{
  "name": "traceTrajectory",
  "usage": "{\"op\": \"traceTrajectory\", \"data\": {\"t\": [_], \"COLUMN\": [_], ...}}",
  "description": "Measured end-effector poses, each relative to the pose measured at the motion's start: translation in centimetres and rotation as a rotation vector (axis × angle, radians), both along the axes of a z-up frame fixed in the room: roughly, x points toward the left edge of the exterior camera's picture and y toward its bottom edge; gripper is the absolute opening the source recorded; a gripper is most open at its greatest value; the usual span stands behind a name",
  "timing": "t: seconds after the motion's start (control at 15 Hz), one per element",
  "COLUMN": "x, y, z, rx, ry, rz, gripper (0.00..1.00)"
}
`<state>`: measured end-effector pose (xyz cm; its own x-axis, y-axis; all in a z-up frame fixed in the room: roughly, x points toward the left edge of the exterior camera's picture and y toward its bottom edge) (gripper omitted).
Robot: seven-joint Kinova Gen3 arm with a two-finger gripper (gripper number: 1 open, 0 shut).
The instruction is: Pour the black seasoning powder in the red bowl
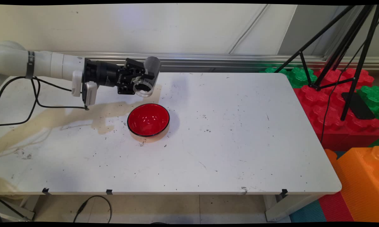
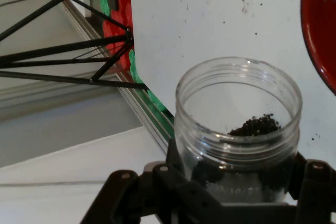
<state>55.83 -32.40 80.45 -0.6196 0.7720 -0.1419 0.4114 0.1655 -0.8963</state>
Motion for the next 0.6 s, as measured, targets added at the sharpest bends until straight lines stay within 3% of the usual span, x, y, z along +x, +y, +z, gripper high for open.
{"op": "traceTrajectory", "data": {"t": [0.6], "x": [-0.06], "y": [0.87], "z": [-0.32], "rx": [-0.079], "ry": [-0.074], "rz": [-0.057], "gripper": [0.00]}}
